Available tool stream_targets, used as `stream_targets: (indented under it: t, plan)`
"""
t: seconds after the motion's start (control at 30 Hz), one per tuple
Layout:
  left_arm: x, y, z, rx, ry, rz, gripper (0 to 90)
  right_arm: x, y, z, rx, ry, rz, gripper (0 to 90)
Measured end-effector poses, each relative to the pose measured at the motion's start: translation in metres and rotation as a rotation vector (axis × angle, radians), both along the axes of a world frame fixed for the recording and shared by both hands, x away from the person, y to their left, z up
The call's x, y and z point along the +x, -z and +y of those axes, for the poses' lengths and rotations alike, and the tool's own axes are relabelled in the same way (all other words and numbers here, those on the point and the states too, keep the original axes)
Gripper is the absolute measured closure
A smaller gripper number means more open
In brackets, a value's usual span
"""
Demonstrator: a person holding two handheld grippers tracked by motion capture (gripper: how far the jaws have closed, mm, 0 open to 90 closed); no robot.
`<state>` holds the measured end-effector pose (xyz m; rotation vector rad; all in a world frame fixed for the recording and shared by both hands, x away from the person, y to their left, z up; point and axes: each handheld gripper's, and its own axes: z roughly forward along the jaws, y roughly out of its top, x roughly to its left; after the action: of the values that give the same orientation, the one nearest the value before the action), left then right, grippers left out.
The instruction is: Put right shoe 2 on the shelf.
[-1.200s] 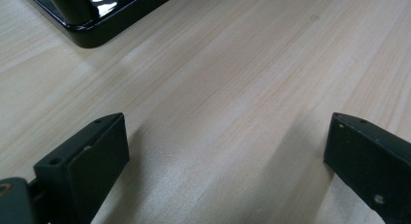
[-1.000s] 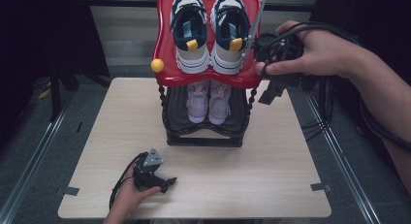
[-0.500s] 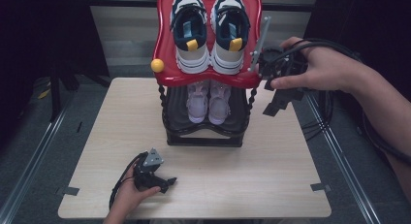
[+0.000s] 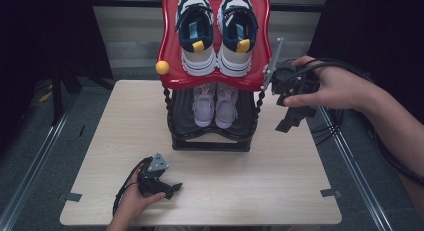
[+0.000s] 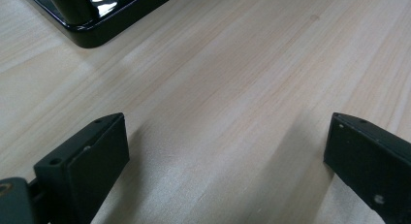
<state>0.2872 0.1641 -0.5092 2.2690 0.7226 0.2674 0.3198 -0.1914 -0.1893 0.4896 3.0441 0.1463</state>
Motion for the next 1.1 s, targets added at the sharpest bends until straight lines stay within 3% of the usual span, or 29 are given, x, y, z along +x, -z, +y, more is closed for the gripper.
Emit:
stream_targets:
  t: [0.2,0.43,0.87,1.1]
  plan:
    - [0.0,0.0,0.0,-0.003,0.0,0.002,1.8,-0.001,0.015,-0.002,-0.017,-0.005,0.012,21.8]
    - [0.0,0.0,0.0,0.0,0.004,0.008,1.8,-0.004,0.029,-0.003,0.009,-0.007,0.014,21.8]
    - [0.0,0.0,0.0,0.003,0.001,0.002,1.8,-0.008,0.052,-0.008,0.007,-0.008,0.037,21.8]
    - [0.0,0.0,0.0,0.001,0.005,0.009,1.8,-0.01,0.064,-0.01,-0.012,0.001,0.06,21.8]
